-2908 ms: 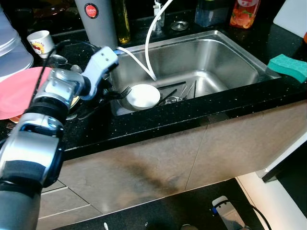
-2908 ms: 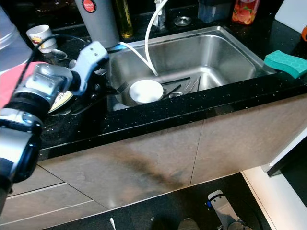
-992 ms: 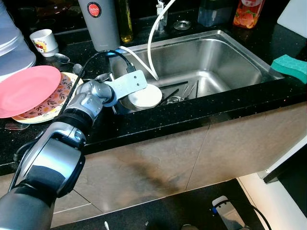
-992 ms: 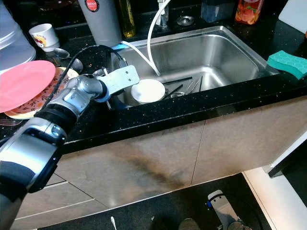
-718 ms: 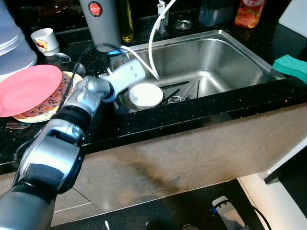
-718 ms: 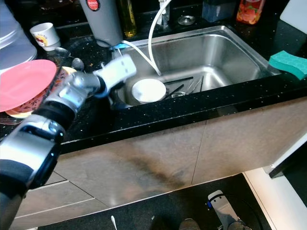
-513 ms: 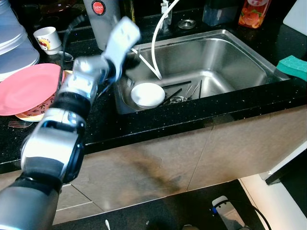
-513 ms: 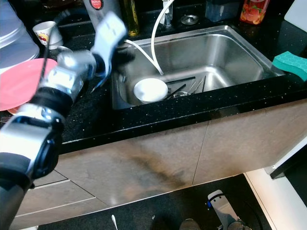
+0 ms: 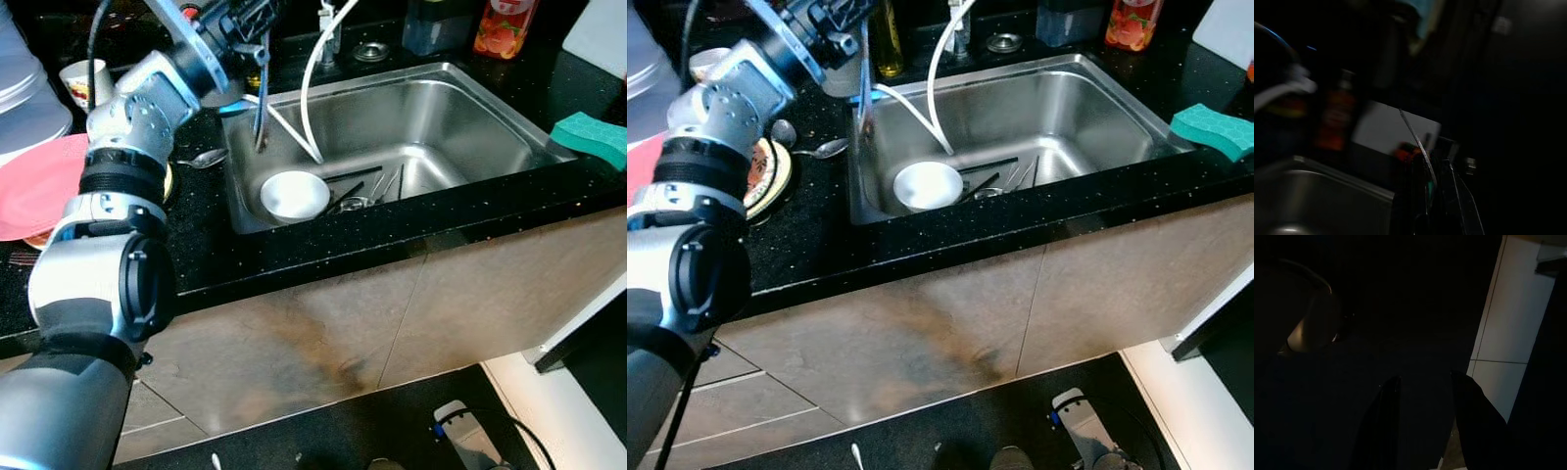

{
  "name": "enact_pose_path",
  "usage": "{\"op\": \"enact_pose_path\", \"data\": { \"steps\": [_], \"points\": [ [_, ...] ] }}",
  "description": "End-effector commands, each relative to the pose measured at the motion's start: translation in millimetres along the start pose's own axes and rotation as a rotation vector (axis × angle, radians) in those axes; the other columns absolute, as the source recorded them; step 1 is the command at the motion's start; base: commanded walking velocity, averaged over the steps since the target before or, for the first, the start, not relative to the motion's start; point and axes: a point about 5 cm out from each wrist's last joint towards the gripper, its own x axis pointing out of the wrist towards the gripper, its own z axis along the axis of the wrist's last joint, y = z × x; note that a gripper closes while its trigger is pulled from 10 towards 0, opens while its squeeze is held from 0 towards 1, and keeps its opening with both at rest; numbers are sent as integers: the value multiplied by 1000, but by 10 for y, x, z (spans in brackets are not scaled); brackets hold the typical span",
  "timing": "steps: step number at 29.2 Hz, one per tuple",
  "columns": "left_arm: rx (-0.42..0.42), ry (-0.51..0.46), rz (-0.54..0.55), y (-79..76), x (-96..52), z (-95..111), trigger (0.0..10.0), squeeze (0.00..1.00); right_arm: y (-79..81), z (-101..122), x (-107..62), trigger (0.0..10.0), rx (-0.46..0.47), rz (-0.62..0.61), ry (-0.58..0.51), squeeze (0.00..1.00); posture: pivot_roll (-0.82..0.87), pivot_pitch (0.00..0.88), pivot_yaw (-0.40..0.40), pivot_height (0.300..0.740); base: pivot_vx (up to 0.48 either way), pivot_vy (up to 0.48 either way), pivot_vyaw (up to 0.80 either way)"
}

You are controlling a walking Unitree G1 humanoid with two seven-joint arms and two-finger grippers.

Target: Kitchen organization

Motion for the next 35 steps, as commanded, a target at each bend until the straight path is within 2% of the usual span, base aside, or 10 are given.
{"op": "enact_pose_path", "data": {
  "steps": [1, 3, 7, 10, 12, 17, 21, 23, 29, 35],
  "points": [
    [-15, 1, -43, -24, -18, -37, 10000, 0, 32, -60, -8, 10000, -8, 12, 12, 0, -83, 71, 70, 740, 0, 0, 0],
    [-21, -2, -73, -50, -19, -55, 10000, 0, 30, -62, -9, 10000, -9, 11, 12, 0, -84, 71, 66, 740, 0, 0, 0],
    [34, 101, 63, 95, -158, -336, 10000, 0, 26, -64, -9, 10000, -7, 9, 14, 0, -87, 72, 63, 740, 0, 0, 0],
    [177, 273, 167, 190, -259, -624, 10000, 0, 21, -65, -9, 10000, -10, 8, 13, 0, -85, 76, 62, 740, 0, 0, 0],
    [213, 317, 215, 228, -312, -783, 10000, 0, 18, -68, -10, 10000, -12, 5, 11, 0, -92, 75, 64, 740, 0, 0, 0],
    [293, 369, 233, 231, -310, -891, 10000, 0, 15, -88, -14, 10000, -15, 2, 12, 0, -109, 77, 67, 740, 0, 0, 0],
    [392, 347, 242, 203, -203, -858, 10000, 0, 16, -118, -20, 10000, -15, 0, 14, 0, -127, 83, 68, 740, 0, 0, 0],
    [547, 334, 270, 178, -77, -749, 10000, 0, 21, -149, -26, 10000, -16, -2, 18, 0, -136, 91, 68, 740, 0, 0, 0],
    [683, 259, 361, 175, 39, -514, 10000, 0, 31, -196, -35, 10000, -18, 1, 25, 0, -140, 111, 65, 740, 0, 0, 0],
    [742, 354, 362, 199, -18, -682, 10000, 0, 45, -224, -41, 10000, -18, 4, 29, 0, -151, 129, 70, 740, 0, 0, 0]
  ]
}}
